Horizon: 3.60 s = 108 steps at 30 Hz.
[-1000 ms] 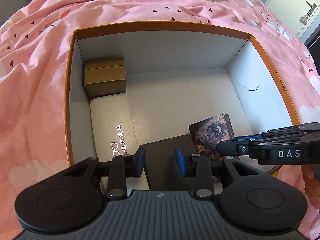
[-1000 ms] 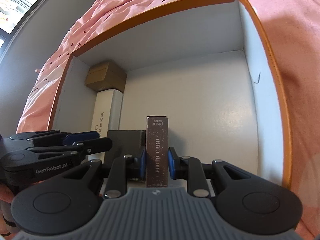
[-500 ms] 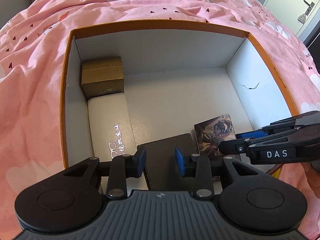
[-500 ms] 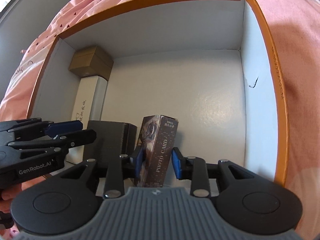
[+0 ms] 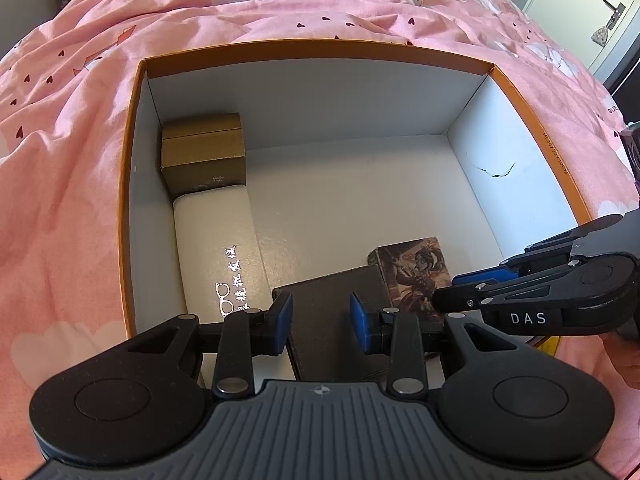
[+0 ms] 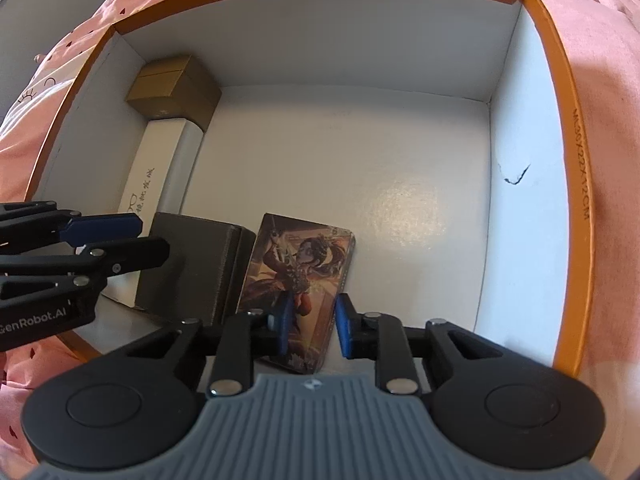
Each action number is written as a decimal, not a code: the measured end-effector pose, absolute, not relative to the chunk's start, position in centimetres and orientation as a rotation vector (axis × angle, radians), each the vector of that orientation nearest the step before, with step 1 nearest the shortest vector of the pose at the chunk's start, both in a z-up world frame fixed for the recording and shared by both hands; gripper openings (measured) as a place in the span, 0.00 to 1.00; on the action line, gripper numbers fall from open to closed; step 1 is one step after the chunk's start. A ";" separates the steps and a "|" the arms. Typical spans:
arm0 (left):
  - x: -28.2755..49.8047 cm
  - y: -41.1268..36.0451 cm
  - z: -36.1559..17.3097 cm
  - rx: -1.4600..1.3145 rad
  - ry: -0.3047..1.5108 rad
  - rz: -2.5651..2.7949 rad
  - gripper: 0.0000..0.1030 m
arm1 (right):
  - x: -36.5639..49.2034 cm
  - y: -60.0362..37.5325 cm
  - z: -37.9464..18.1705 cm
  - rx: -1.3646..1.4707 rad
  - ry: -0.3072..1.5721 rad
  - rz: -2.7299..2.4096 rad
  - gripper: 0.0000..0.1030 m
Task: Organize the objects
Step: 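Lower the card holder into the shoebox with the left tool while the right tool lowers the card pack, then withdraw both tools from the shoebox toward the pink bag and wallet, then grasp the small pink bag by its top with the left tool and lift it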
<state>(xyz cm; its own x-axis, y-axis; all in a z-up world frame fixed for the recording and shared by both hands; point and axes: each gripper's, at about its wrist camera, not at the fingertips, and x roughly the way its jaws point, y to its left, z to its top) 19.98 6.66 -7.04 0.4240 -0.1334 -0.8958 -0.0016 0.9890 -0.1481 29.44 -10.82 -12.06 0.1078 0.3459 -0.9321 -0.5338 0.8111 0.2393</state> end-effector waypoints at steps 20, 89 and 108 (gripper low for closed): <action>11.9 5.8 0.2 -0.098 0.911 -0.203 0.37 | 22.1 -11.9 -4.5 -0.139 1.036 0.739 0.21; 6.2 3.0 -9.2 0.056 1.010 -0.145 0.47 | 14.1 -8.8 -8.2 -0.258 1.034 0.874 0.15; 5.5 6.9 -5.7 -0.052 1.104 0.032 0.26 | 16.5 -10.0 -9.0 -0.097 1.129 0.791 0.39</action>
<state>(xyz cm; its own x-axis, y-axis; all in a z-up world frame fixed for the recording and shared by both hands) 5.50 6.87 -5.72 0.4501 -0.0003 -0.8930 -0.0513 0.9983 -0.0262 16.51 -10.04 -9.04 0.1920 0.5156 -0.8351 -0.6084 0.7302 0.3110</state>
